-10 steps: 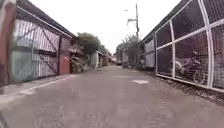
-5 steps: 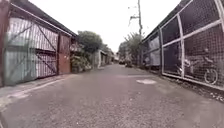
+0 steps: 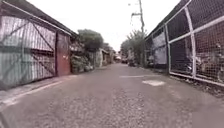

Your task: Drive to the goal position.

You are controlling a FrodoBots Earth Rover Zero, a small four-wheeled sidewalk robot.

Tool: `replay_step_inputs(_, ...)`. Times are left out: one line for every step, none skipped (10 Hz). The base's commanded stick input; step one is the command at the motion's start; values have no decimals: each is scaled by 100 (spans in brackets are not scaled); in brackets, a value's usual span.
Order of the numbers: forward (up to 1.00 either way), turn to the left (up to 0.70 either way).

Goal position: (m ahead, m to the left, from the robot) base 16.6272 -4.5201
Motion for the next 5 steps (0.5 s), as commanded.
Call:
replay_step_inputs(70,7)
replay_step_inputs(70,7)
replay_step_inputs(70,7)
replay_step_inputs(70,7)
replay_step_inputs(70,7)
